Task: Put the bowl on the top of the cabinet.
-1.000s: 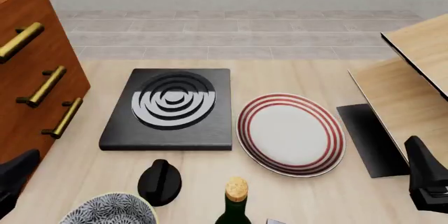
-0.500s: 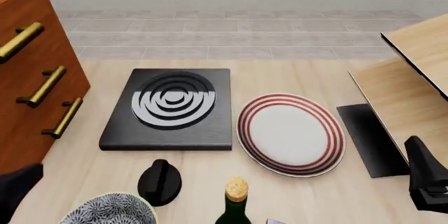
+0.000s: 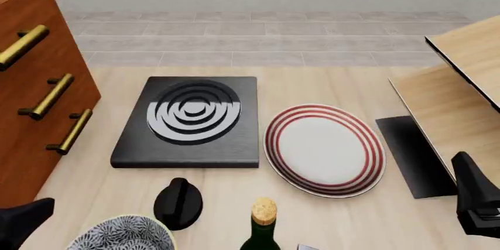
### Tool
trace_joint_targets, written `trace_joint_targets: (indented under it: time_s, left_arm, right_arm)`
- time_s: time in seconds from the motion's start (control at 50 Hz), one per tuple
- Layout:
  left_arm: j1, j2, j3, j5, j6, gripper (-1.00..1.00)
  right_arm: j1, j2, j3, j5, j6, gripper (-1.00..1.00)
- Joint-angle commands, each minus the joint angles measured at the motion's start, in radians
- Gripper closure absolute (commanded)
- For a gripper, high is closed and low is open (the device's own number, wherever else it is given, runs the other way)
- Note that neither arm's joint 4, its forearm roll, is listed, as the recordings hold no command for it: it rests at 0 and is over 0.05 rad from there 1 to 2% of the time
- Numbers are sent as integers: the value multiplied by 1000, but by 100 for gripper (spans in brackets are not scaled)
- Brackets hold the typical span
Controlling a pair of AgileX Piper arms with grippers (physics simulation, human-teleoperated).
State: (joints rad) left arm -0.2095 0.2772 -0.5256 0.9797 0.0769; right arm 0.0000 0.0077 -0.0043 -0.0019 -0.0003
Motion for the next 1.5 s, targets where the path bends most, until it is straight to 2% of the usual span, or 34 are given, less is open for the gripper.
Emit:
trace_joint_targets:
  time_s: [0.02, 0.14, 0.16, 0.18, 0.2, 0.26, 0.38, 0.42, 0.5, 0.64, 0.94, 1.5]
  left_arm:
    - [-52, -5, 4, 42, -3, -100]
    - [-67, 16, 2, 43, 2, -100]
    - [-81, 17, 5, 46, -4, -100]
    - [-138, 16, 8, 66, -40, -100]
    - [-112, 13, -2, 64, -17, -100]
    - [-96, 32, 2, 37, -6, -100]
    - [-116, 44, -9, 49, 0, -100]
    - [-163, 44, -3, 63, -31, -100]
    - [-149, 48, 6, 49, -15, -100]
    - [-169, 41, 19, 57, -17, -100]
    - [-153, 56, 74, 25, -30, -100]
    - [-154, 72, 136, -34, -10, -100]
  right_arm:
    - [0, 0, 0, 0, 0, -100]
    - [0, 0, 0, 0, 0, -100]
    - [0, 0, 0, 0, 0, -100]
    - [0, 0, 0, 0, 0, -100]
    - [0, 0, 0, 0, 0, -100]
    - [0, 0, 0, 0, 0, -100]
    - [0, 0, 0, 0, 0, -100]
    - [0, 0, 0, 0, 0, -100]
    - [0, 0, 0, 0, 0, -100]
    - [0, 0, 0, 0, 0, -100]
    - [0, 0, 0, 0, 0, -100]
    - [0, 0, 0, 0, 0, -100]
